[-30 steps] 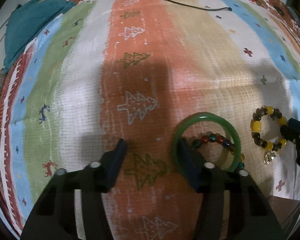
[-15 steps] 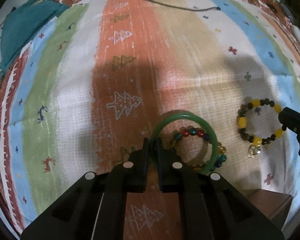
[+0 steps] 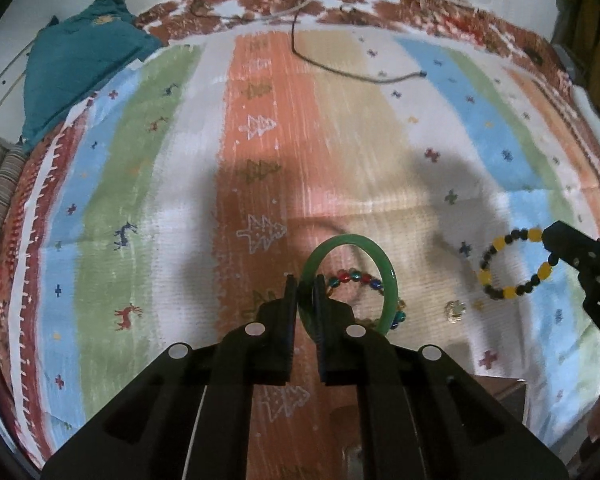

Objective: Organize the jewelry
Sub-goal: 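Lift the green bangle with the left tool while the right tool carries the yellow-black bracelet to the tin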

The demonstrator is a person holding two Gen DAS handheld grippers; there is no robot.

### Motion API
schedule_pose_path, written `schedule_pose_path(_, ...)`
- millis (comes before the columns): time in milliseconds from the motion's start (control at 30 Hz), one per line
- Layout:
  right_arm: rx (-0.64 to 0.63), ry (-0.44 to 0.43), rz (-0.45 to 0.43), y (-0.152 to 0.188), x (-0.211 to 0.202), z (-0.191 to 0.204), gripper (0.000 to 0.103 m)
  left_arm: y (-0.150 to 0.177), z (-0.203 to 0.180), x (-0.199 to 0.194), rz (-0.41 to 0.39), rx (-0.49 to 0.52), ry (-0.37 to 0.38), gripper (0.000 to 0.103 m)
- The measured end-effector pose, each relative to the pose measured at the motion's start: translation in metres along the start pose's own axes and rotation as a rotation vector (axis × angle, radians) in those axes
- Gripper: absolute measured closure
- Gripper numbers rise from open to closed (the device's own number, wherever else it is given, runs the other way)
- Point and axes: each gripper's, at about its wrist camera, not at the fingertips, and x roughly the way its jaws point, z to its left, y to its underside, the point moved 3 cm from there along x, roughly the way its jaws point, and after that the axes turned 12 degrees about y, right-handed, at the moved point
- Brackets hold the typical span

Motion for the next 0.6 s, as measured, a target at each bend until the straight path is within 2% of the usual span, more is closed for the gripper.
schedule_pose_path(233,-0.002,-0.031,-0.061,0.003,-0.023,0.0,0.092,0.0,-0.002,-0.025,-0.065,-0.01,0.051,0.095)
schedule_pose_path(600,0.012,-0.067,-0.15,0.009,-0.061,-0.002,0.092,0.008,-0.013,-0.053,-0.113,0.003,0.089,0.095)
